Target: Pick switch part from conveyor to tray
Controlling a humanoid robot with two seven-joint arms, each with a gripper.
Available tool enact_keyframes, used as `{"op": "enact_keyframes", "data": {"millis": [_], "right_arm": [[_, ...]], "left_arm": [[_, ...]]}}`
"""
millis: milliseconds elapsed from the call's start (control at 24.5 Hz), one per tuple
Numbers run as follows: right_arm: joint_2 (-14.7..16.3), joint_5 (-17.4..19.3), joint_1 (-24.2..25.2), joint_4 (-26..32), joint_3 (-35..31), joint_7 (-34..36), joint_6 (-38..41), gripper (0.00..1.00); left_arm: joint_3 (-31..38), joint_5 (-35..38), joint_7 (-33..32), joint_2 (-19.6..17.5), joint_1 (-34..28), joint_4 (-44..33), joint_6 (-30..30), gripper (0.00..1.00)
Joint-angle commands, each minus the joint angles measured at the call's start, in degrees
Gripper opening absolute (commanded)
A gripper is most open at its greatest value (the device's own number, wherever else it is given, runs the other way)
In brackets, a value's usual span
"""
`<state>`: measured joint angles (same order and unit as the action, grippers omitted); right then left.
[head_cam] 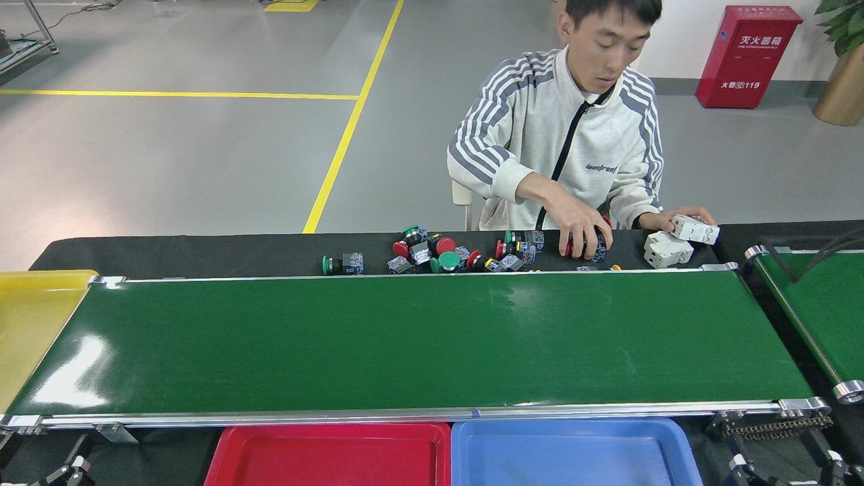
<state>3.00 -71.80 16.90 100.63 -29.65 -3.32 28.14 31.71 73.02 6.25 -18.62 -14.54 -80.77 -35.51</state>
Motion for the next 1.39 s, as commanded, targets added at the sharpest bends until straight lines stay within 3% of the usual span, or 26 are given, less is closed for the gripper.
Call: {"op": "enact_keyframes", "data": {"millis": [0,285,1019,1345], "right_arm": [[0.87,0.17,-2.14,0.79,0.03,-1.07,0.07,0.98],[0.87,-0.27,-1.87,0.79,3.63,-3.01,0.07,0.98],[-0.45,-0.09,-0.20,0.79,3.63,-2.48,0.07,0.99],[0.96,1.49,-0.47,0.53,2.57,-1.78,0.07,0.99]], "left_arm": [[0.37,-0.25,0.52,-0.54,0.74,-0.44,0.01,1.00],[-0.07,-0.25,0.43,-0.63,0.92,-0.88,0.01,1.00],[3.71,-0.16,0.43,-0.37,-1.37,-0.44,0.27,1.00],[3.36,-0.43,0.52,0.60,-2.07,-1.05,0.36,1.00]]}}
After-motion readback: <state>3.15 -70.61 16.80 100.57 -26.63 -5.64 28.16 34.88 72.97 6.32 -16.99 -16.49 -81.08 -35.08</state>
